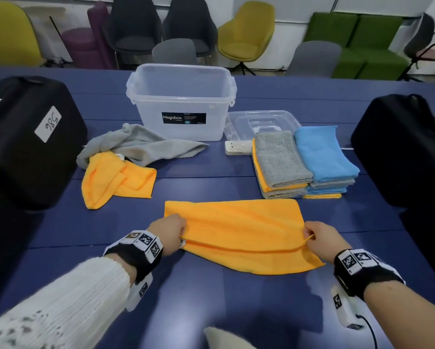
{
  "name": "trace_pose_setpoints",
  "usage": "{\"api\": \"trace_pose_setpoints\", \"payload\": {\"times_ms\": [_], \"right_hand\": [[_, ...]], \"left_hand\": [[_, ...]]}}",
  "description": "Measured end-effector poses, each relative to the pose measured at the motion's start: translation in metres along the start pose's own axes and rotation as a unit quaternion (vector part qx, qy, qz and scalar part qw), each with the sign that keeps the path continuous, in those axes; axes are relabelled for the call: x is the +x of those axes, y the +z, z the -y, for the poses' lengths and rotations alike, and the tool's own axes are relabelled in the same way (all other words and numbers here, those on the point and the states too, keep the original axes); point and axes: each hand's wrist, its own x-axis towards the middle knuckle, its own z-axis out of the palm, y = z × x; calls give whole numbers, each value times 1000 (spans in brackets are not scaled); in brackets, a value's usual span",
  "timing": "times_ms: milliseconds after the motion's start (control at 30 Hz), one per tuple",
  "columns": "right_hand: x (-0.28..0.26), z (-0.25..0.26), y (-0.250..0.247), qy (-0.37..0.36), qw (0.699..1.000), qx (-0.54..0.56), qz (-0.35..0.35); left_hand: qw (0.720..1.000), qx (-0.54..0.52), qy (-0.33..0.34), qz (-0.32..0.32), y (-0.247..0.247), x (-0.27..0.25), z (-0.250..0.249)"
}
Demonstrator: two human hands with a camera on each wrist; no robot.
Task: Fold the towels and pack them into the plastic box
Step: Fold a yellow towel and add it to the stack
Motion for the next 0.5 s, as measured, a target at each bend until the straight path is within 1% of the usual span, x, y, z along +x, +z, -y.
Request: {"api": "trace_pose_setpoints", "payload": {"times_ms": [100, 167, 200, 233, 300, 333, 367, 400, 500], "right_hand": [[-4, -8, -3, -29, 999, -22, 2], [-6, -15, -5, -51, 998, -41, -8], [-7, -19, -7, -61, 997, -49, -20], [-8, -23, -8, -71, 995, -55, -34], [-12, -29, -13, -92, 992, -76, -47], [-14, -31, -14, -100, 990, -93, -39], [-17, -33, -15, -105, 988, -112, -25], [-19, -34, -16, -105, 986, -131, -7], [-22, -33, -14, -102, 980, -167, 36]], "left_hand": [[1000, 0, -1, -4, 2, 5, -6], [999, -28, -14, -15, -1, 7, -9], [998, -39, -13, -37, -2, 8, -11], [997, -33, -2, -73, -5, 8, -12], [988, 15, 35, -151, -8, 6, -14], [983, 31, 57, -174, -9, 6, -14], [980, 44, 76, -179, -9, 5, -14], [980, 59, 91, -168, -8, 5, -13], [978, 142, 119, -97, -1, 2, -15]]}}
